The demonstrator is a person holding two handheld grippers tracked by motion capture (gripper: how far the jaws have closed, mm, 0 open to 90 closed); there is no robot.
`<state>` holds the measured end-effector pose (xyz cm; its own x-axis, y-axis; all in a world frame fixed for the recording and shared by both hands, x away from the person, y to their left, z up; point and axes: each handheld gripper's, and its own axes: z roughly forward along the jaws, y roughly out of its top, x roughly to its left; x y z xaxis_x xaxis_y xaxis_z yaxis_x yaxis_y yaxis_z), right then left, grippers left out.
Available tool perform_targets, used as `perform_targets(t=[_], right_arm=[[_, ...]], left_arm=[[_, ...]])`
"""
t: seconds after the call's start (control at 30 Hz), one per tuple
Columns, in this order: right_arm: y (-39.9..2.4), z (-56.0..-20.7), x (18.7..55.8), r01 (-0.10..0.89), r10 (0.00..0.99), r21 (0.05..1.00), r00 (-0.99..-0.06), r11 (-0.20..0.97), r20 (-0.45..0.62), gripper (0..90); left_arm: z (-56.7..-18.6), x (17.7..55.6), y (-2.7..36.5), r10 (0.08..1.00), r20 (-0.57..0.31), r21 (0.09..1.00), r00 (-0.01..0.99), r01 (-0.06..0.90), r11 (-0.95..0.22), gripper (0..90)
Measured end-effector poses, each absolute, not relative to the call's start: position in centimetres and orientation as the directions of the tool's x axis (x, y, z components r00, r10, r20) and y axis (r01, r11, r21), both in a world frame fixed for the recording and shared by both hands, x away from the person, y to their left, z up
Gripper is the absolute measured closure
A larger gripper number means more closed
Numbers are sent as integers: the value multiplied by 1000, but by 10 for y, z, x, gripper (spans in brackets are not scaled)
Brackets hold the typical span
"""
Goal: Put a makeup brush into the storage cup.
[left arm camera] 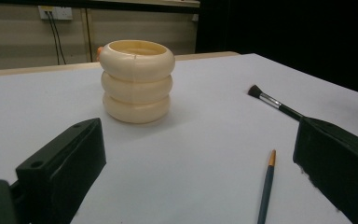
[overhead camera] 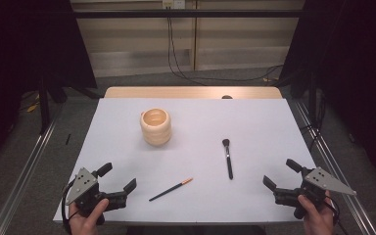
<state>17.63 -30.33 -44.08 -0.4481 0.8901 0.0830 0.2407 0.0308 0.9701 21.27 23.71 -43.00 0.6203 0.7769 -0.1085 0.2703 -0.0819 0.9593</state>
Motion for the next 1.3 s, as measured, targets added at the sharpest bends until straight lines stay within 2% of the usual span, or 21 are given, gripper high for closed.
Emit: perform_targets(t=[0.7,1.3], right_arm=[[-299,-440,176,232,875,972,-477,36,82,0],[-299,-440,177,238,873,970,-480,39,83,0]], left_arm=[[-411,208,222,739,-86,968,669,230,-96,26],[-399,226,198,694,-75,971,716,210,-112,28]])
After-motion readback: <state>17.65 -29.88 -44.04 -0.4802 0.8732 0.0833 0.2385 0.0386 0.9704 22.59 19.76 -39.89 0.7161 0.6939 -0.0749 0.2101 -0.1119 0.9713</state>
